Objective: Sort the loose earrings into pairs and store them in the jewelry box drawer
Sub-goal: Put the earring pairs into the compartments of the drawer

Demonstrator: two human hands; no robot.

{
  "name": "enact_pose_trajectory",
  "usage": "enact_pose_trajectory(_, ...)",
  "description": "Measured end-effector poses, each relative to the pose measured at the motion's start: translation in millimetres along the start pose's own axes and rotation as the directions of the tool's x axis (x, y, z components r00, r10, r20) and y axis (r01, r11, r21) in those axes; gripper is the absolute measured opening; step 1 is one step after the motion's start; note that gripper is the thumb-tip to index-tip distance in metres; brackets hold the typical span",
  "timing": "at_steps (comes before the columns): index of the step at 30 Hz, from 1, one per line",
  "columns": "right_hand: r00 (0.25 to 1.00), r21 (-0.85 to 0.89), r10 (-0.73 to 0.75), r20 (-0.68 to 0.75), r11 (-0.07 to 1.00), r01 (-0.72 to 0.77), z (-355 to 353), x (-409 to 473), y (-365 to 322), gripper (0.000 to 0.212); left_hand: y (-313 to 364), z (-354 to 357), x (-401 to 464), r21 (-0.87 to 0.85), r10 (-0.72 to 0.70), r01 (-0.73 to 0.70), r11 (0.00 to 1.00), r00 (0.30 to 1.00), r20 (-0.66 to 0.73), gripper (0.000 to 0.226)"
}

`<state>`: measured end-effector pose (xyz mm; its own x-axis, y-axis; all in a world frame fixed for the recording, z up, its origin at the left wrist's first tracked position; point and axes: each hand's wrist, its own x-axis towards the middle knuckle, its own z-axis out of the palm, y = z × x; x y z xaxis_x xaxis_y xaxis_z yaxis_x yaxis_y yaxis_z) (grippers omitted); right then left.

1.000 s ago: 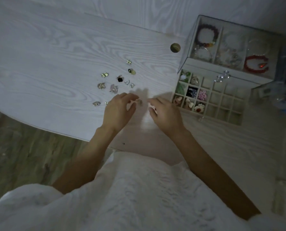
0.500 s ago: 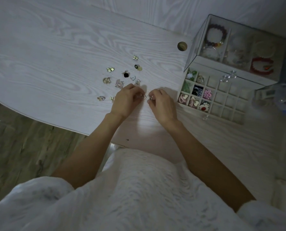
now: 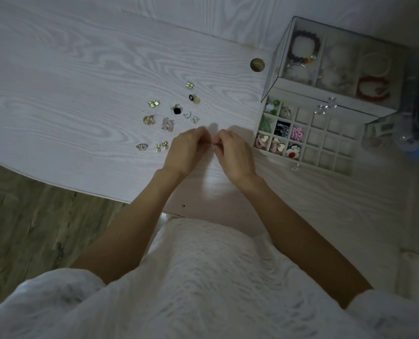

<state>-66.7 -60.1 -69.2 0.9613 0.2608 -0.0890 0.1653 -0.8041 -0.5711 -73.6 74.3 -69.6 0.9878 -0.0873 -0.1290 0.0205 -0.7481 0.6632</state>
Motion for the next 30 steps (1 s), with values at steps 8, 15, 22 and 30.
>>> enact_pose_trajectory(8,0.937,0.407,0.247,-0.248,0.904,-0.131,-79.0,-41.8,41.6,0.004,84.7,17.7,18.3,-0.267,0.185,-0.17,0.949,0.982,0.032,0.006)
enact_pose_trajectory(15,0.808,0.25,0.479,-0.341,0.875,-0.414,-121.0,-47.2,120.8,0.011,150.7,92.0,66.8,-0.025,0.235,-0.234,0.972,0.961,0.144,0.022)
enact_pose_trajectory(22,0.85,0.148,0.419,-0.32,0.908,-0.392,-127.5,-31.4,139.3,0.01,160.1,116.6,89.4,0.291,0.26,-0.317,0.903,0.941,0.217,0.024)
enact_pose_trajectory(30,0.871,0.074,0.381,-0.31,0.923,-0.378,-122.6,-31.1,147.0,0.019,156.1,94.4,72.1,0.135,0.381,-0.404,0.905,0.91,0.165,0.019)
